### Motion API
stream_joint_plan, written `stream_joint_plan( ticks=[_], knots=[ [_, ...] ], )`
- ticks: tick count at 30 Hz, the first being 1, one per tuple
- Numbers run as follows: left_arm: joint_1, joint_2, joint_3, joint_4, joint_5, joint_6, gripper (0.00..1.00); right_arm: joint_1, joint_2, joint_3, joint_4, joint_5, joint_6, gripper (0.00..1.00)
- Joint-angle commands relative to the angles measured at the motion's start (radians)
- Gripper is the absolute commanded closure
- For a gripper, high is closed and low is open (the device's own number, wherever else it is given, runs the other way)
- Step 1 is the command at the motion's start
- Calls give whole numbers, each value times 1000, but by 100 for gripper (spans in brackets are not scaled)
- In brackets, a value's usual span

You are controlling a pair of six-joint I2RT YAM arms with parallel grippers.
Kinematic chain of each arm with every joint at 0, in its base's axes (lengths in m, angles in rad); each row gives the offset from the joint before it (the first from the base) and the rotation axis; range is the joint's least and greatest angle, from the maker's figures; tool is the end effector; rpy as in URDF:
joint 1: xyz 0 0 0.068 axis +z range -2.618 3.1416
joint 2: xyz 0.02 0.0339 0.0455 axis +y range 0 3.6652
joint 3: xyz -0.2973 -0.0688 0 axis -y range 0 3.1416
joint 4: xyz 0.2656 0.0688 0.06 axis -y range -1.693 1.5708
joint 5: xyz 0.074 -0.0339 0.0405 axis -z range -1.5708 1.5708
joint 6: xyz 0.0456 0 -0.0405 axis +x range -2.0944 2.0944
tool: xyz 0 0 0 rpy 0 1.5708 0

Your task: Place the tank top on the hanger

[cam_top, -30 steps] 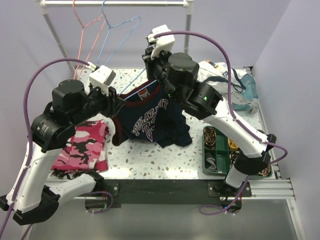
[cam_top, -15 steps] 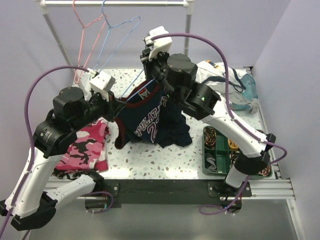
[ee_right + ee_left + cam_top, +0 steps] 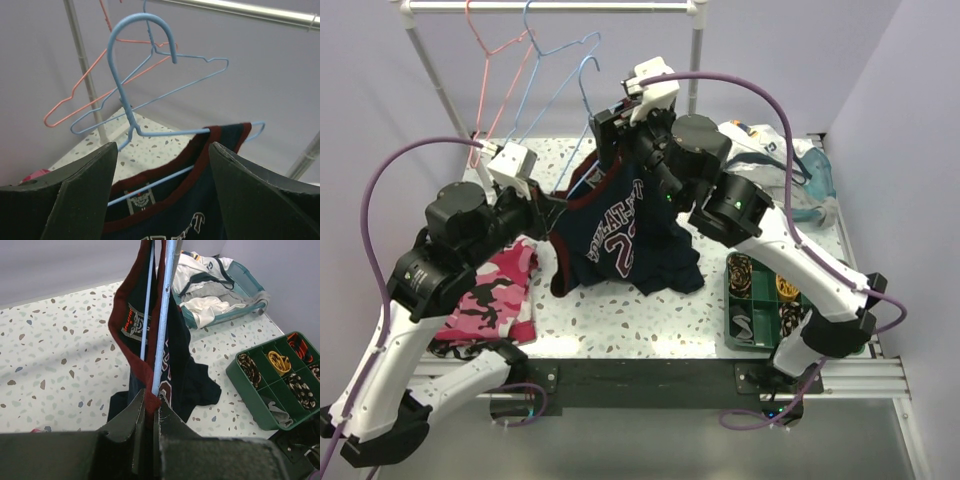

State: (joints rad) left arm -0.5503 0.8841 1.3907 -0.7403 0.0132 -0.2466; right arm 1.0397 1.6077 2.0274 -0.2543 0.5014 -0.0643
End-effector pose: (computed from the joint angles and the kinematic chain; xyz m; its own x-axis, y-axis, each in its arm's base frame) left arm 0.1284 -0.0795 0.4971 -0.3217 -0.0890 -0.9426 0.4695 0.8496 -0.2404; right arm 0.2020 0.3006 0.5924 0.1164 0.0869 -0.9894 -0.5096 0.8603 0.0156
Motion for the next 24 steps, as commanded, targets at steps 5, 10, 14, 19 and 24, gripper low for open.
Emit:
stream_joint_plan(
  ticks=[5, 10, 14, 19, 24],
  knots=[
    [6, 56, 119, 85, -91, -26, 100, 0, -241, -208, 116, 9, 47, 11],
    [6, 113, 290, 50, -136, 13, 100, 2, -347, -274, 138, 38, 54, 9],
    [6, 234, 549, -11, -145, 65, 100, 2, -374, -260, 145, 71, 44, 9],
    [7, 329, 764, -27, -154, 107, 100, 0, -364, -220, 142, 83, 18, 9],
    [6, 384, 909, -37, -150, 130, 100, 2, -350, -187, 125, 86, 9, 9]
  ],
)
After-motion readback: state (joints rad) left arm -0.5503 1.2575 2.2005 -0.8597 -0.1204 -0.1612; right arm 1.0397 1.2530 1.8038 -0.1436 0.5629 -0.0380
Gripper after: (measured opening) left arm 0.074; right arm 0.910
